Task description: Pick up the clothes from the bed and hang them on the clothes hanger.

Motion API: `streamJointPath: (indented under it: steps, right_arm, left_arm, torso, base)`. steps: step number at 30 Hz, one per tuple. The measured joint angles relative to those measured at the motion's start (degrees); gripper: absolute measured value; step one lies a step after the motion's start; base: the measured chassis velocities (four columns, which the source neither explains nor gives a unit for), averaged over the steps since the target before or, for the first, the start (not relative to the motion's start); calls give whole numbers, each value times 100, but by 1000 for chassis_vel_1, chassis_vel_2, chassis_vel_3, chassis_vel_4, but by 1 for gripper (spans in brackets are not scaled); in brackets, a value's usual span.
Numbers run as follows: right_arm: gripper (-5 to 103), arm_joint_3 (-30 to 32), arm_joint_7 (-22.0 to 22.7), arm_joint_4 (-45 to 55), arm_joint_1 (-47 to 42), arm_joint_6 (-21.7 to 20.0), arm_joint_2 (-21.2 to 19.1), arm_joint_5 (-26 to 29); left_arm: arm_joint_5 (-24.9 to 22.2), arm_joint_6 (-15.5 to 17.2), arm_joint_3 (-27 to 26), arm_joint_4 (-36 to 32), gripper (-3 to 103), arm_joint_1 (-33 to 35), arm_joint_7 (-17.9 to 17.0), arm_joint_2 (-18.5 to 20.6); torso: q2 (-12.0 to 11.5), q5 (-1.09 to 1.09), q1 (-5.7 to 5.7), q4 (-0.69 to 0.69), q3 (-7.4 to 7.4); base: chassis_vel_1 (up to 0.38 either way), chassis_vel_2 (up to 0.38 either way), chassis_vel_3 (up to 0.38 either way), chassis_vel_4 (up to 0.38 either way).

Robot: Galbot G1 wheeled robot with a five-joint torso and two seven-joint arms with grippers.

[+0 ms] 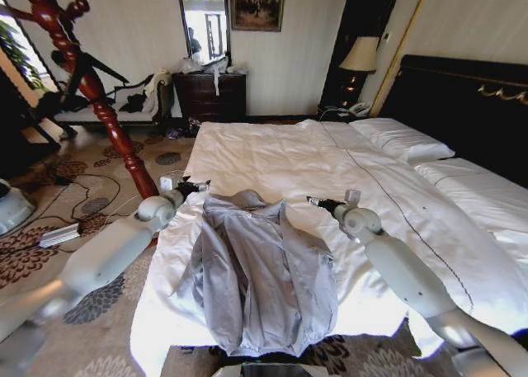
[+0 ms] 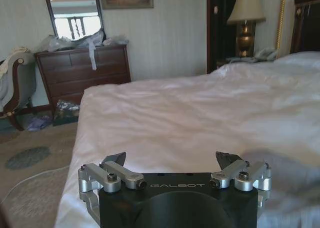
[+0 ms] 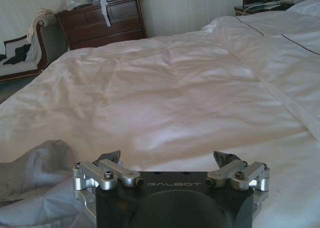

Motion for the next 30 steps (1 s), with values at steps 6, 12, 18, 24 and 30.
streamJointPath:
  steps: [6, 12, 18, 24, 30]
  right_arm:
    - [100, 426, -15, 543, -597, 22, -138, -36]
    - [100, 955, -25, 1175, -1431, 15, -194, -198]
    - [100, 1379, -19, 1596, -2007, -23, -152, -194]
    - [100, 1751, 178, 1682, -2038, -321, 24, 1327]
    - [100, 1898, 716, 751, -1231, -803, 597, 3251]
  left_arm:
    - [354, -184, -1004, -701, 100, 1485, 134, 282]
    - [808, -316, -1757, -1327, 100, 2779, 144, 307]
    - [1104, -355, -2415, -1790, 100, 3722, 42, 9]
    - [1331, -416, -2938, -2110, 100, 4550, 11, -198]
    - [1494, -441, -3354, -2442, 100, 5260, -34, -289]
  torso:
    - [0, 4, 0, -4, -1]
    - [1, 1, -1, -5, -1]
    - [1, 3, -1, -5, -1]
    - [1, 3, -1, -5, -1]
    - [0, 3, 1, -3, 0]
  base:
    - [0, 0, 0, 0]
    - [0, 0, 0, 0]
    - [0, 0, 0, 0]
    - [0, 0, 0, 0]
    - [0, 0, 0, 0]
